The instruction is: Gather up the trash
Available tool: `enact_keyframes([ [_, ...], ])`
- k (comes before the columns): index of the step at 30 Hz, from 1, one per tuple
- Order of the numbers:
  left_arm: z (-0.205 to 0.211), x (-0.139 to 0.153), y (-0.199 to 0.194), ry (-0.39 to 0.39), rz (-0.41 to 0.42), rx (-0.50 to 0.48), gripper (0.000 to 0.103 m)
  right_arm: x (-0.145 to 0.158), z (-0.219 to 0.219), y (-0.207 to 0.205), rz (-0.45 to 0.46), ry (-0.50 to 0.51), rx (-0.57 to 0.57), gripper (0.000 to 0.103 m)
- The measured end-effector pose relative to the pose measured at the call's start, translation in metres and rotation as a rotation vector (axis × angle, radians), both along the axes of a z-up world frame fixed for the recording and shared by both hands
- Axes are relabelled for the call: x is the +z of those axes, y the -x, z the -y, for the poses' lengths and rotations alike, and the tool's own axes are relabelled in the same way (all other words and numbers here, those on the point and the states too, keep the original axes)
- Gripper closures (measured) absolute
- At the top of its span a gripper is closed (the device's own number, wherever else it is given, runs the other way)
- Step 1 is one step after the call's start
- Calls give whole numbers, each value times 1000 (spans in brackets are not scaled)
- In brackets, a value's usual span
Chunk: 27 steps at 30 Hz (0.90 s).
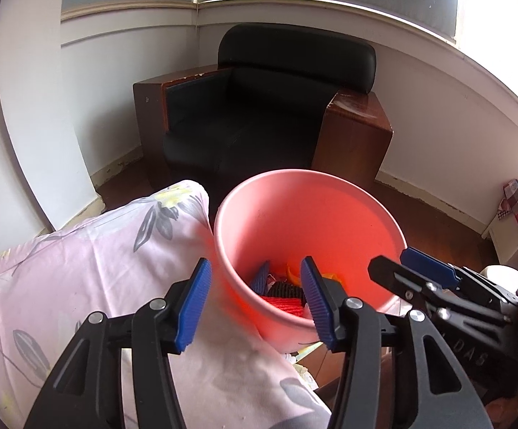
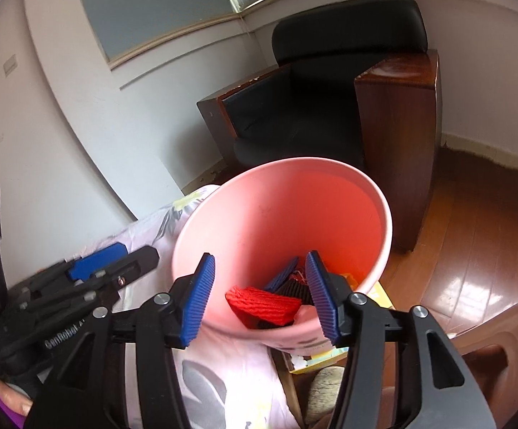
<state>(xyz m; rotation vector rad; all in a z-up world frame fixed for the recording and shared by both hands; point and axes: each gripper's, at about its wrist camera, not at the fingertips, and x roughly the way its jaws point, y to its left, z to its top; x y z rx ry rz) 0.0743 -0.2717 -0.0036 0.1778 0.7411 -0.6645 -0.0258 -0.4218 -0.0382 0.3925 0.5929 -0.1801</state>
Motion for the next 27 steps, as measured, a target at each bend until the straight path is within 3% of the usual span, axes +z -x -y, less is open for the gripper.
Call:
enact_keyframes([
  [5,-17,10,12,21,31,9,51,9,-21,14,23,69,4,49],
  [7,-24,14,17,32,37,19,46,9,-28,17,22,67,19,48],
  [10,-36,20,23,52,40,33,44,10,-40,22,17,71,46,41],
  [27,-83,29,46,93,49,73,44,18,-69,35,12,129,38,40],
])
